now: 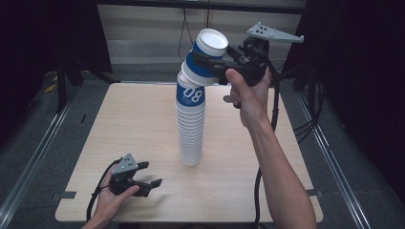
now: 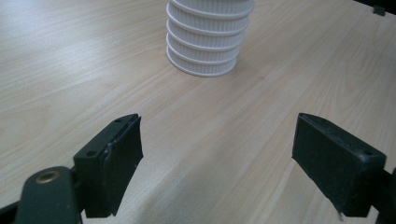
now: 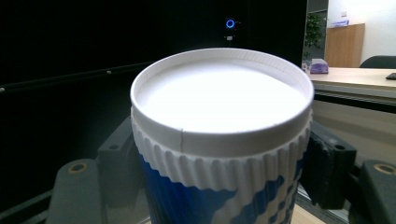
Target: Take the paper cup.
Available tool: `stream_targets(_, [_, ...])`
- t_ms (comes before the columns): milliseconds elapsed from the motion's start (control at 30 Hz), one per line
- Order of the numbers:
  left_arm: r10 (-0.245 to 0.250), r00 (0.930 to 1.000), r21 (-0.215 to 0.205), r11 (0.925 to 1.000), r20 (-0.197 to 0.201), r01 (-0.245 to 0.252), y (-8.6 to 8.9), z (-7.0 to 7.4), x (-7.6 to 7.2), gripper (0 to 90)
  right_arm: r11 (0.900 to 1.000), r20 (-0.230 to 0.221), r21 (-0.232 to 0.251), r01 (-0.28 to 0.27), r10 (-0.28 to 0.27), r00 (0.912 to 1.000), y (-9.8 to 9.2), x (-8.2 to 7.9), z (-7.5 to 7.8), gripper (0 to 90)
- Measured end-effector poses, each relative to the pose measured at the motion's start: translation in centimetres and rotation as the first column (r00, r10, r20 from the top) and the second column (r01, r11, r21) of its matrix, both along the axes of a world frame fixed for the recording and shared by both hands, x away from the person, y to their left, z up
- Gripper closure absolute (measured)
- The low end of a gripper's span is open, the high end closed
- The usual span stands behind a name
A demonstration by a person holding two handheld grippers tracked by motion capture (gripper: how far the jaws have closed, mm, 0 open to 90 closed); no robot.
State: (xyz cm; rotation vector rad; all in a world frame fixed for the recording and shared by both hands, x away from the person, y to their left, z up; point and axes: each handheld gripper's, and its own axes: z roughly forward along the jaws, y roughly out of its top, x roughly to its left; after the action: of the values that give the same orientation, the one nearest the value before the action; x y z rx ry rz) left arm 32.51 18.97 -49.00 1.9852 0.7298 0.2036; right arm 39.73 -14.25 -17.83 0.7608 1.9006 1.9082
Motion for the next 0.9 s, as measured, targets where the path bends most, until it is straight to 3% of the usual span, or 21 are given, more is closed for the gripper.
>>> stream_targets(400, [-0.006,1.0000,-0.016,0.9999,-0.003,0.006,0.1,0.1,-0.2,16.8,0.999,0.009,0.013,0.049,-0.049,0.9988,-2.4,-0.8,0.3,26.9])
stream_targets(600, [-0.014,0.9996,-0.023,0.9996,-0.024,0.014,-0.2,-0.2,0.1,16.8,0.998,0.001,0.022,0.066,-0.066,0.9978,-3.8,-1.3,-0.5,27.0])
stream_targets(900, [-0.030,0.9995,-0.046,0.9985,-0.009,0.029,-0.2,0.1,0.1,17.3,0.996,-0.011,-0.016,0.085,-0.085,0.9963,-4.6,-2.3,-2.2,27.0])
